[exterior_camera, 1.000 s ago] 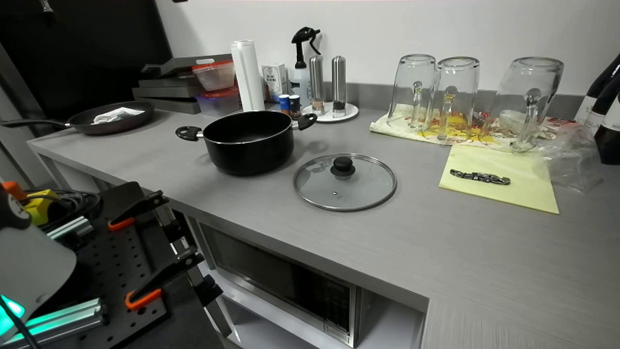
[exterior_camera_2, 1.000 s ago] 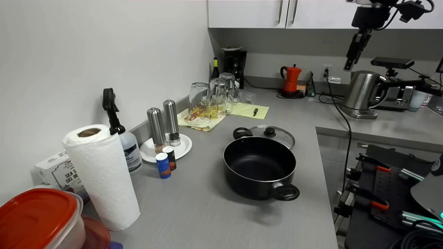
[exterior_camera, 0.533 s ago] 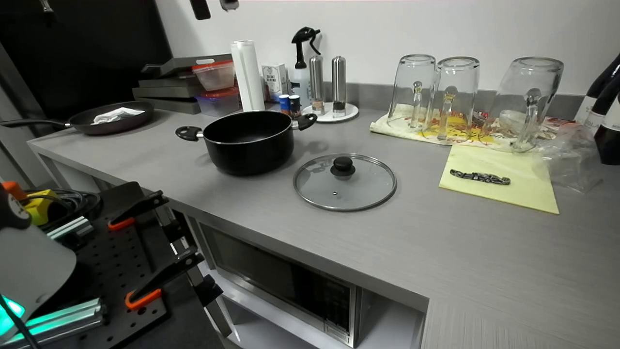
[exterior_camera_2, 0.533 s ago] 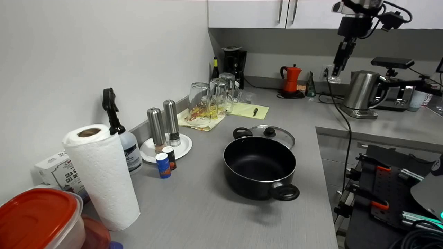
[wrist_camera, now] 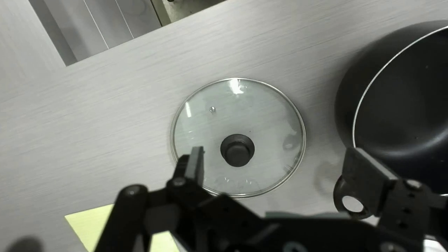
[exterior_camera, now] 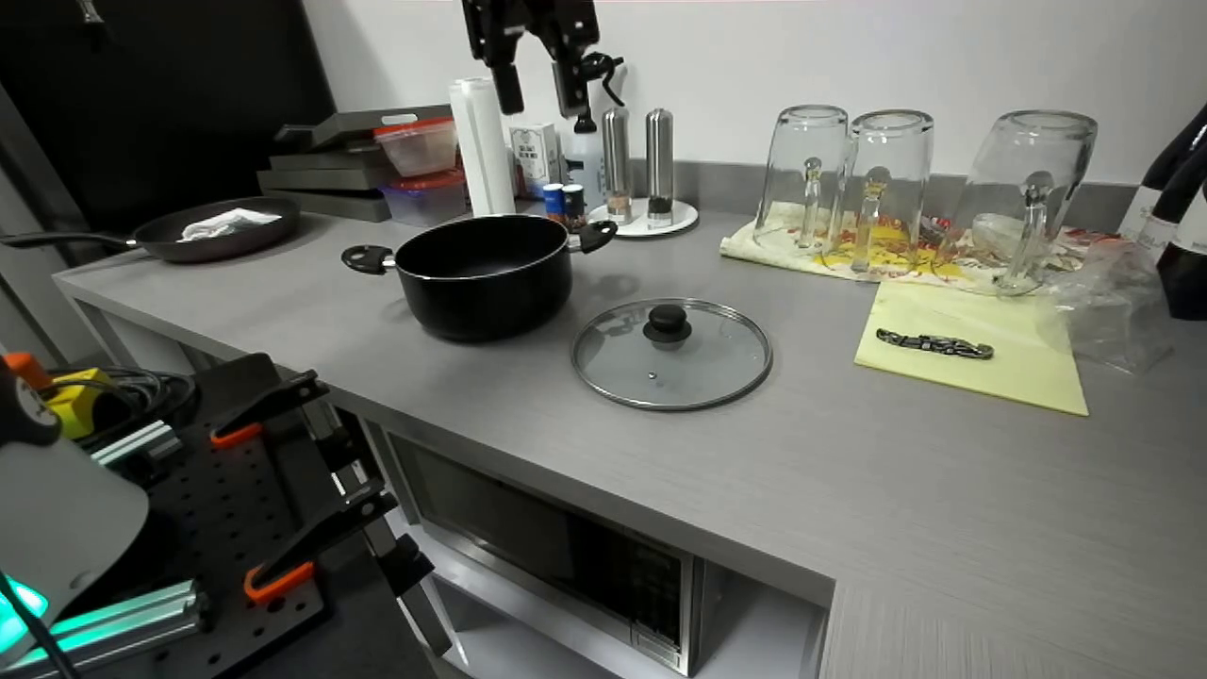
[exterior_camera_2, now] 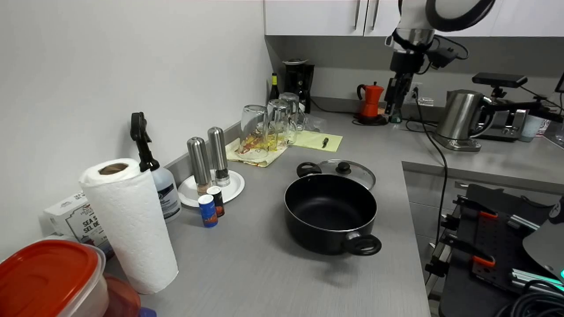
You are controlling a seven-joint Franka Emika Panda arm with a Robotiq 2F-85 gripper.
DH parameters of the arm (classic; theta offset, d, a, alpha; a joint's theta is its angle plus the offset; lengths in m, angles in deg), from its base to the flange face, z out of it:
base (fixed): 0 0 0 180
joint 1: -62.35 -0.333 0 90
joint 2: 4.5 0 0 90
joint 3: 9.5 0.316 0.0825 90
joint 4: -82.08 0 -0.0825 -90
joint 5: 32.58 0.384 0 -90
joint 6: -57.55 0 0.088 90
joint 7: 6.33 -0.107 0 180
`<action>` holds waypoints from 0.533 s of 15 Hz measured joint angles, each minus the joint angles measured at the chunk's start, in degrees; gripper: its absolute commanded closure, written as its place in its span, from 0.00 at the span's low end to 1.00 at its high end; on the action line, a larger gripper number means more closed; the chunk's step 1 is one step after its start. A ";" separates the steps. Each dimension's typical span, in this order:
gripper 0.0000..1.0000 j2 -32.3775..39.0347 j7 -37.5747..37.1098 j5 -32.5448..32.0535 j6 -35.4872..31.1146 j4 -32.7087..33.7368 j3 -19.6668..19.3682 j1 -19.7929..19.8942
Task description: Put the glass lid on the black pot.
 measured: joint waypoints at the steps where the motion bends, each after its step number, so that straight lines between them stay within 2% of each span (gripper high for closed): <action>1: 0.00 2.86 0.00 0.30 -1.55 1.17 -0.01 0.06; 8: 0.00 20.67 -0.01 2.32 -8.37 10.46 0.00 0.43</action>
